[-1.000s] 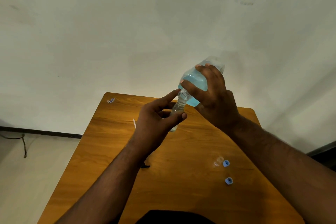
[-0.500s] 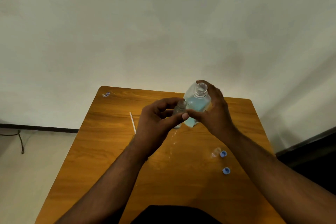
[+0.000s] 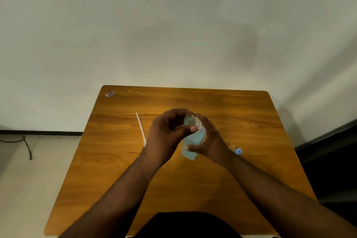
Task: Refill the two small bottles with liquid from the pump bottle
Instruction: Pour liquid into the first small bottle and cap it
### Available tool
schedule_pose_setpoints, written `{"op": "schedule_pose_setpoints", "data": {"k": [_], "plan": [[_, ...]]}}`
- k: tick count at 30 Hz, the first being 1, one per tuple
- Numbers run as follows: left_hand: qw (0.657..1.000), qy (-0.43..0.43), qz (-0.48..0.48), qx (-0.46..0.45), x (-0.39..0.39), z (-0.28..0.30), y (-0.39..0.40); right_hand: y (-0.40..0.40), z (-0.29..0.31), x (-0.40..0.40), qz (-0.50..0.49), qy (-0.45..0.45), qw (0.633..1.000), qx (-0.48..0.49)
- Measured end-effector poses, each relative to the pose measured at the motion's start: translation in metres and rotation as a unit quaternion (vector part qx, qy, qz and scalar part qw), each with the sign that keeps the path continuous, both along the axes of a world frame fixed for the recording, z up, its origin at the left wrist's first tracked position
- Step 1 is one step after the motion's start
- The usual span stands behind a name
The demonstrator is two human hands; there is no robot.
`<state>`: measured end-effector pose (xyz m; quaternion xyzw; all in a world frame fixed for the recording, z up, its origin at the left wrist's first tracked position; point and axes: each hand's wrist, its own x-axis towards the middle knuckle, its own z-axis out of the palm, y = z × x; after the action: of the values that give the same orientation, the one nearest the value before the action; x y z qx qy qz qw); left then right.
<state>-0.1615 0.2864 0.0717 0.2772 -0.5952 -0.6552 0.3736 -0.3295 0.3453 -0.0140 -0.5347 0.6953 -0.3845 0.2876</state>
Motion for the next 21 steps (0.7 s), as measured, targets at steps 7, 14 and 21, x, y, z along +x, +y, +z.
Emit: {"op": "schedule_pose_setpoints", "data": {"k": [7, 14, 21], "plan": [[1.0, -0.023, -0.006, 0.014, -0.012, -0.015, 0.0, -0.001, -0.014, 0.003, -0.004, -0.001, 0.999, 0.038], [0.998, -0.058, -0.001, 0.02, -0.027, -0.028, 0.001, 0.006, -0.027, 0.0, -0.007, -0.031, 0.997, 0.063], [0.997, -0.08, 0.009, 0.012, -0.038, -0.034, 0.005, 0.011, -0.035, -0.005, -0.017, -0.048, 0.996, 0.078]]}}
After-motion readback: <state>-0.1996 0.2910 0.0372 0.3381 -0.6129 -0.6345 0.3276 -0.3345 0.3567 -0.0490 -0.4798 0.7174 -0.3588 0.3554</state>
